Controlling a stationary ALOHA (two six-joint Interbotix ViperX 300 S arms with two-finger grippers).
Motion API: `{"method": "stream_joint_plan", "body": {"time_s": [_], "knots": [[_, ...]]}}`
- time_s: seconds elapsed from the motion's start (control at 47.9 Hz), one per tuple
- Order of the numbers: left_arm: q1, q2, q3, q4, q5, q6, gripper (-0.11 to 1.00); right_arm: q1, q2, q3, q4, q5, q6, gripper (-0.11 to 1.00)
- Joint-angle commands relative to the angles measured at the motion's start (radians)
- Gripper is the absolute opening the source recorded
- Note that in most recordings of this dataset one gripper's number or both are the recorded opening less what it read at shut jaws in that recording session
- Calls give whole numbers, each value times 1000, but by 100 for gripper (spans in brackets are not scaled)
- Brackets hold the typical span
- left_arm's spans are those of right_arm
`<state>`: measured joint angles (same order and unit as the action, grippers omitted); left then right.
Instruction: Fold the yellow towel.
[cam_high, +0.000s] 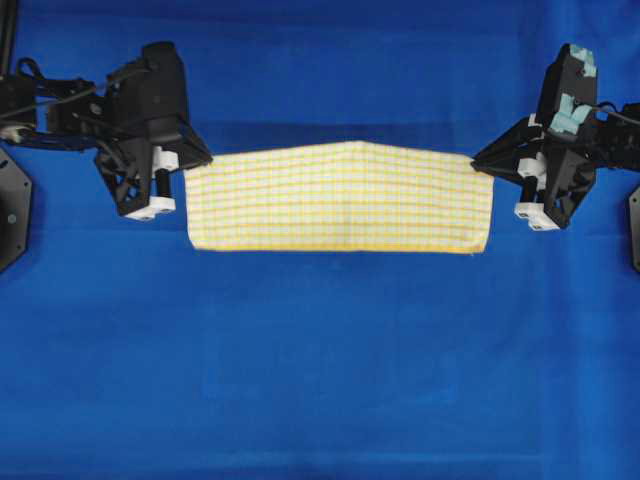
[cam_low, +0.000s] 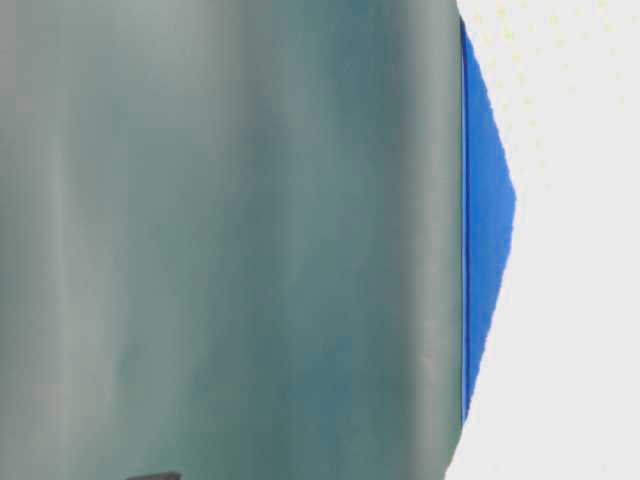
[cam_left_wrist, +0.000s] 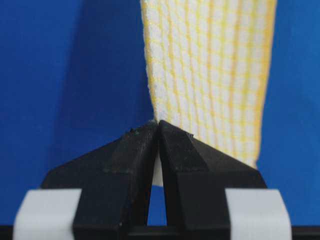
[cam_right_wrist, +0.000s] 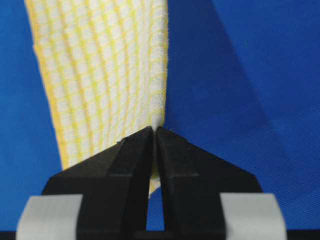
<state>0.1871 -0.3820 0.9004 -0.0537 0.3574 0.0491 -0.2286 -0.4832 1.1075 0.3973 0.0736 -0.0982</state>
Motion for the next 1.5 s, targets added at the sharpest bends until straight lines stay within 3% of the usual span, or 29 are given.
{"method": "stream_joint_plan", "body": {"time_s": [0.0, 0.251, 0.501, 0.689, 1.107, 1.483], "knots": [[-12, -46, -2, -3, -8, -8, 1, -6, 0, -23, -5, -6, -2, 3], [-106, -109, 32, -5, -58, -80, 1, -112, 54, -58, -35, -35, -2, 3], [-247, -117, 44, -5, -244, -117, 1, -258, 161, -156, -86, -54, -3, 3], [-314, -51, 12, -5, -336, -130, 1, -304, 242, -242, -106, -80, -3, 3], [-391, 221, -204, -5, -407, -130, 1, -379, 374, -428, -170, -77, -5, 3], [-387, 448, -436, -3, -407, -120, 1, -400, 403, -476, -201, -74, -5, 3]]}}
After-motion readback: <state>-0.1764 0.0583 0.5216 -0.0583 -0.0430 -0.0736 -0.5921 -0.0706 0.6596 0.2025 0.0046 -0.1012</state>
